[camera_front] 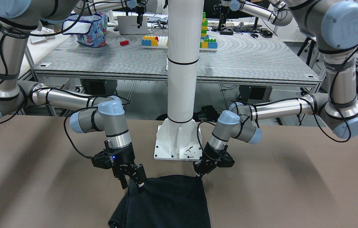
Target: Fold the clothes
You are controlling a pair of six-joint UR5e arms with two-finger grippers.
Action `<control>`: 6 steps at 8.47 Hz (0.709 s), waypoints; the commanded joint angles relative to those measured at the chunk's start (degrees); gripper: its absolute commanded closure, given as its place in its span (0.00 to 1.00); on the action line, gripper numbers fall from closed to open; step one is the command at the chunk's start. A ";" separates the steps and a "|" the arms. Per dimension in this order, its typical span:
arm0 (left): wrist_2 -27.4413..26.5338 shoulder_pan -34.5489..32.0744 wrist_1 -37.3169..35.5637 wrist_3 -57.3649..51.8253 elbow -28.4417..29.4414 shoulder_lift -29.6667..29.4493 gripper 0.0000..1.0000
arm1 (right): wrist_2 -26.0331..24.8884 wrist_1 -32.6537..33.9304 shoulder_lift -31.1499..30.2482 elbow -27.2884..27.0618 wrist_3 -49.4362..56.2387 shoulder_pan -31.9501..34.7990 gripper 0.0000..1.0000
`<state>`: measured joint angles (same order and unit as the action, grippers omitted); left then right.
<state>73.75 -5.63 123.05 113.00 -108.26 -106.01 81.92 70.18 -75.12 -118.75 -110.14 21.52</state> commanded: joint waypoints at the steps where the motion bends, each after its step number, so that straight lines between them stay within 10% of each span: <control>1: 0.25 -0.17 -0.09 -0.68 -2.29 0.71 1.00 | -3.49 0.83 -2.82 0.09 -0.16 -4.70 0.08; 6: -0.18 -0.08 -0.45 -0.86 -2.57 0.89 1.00 | -10.10 0.57 -4.15 5.80 -4.82 -11.85 0.11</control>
<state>73.87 -5.77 122.69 112.23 -110.79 -105.15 73.49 71.00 -79.45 -115.26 -113.22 11.17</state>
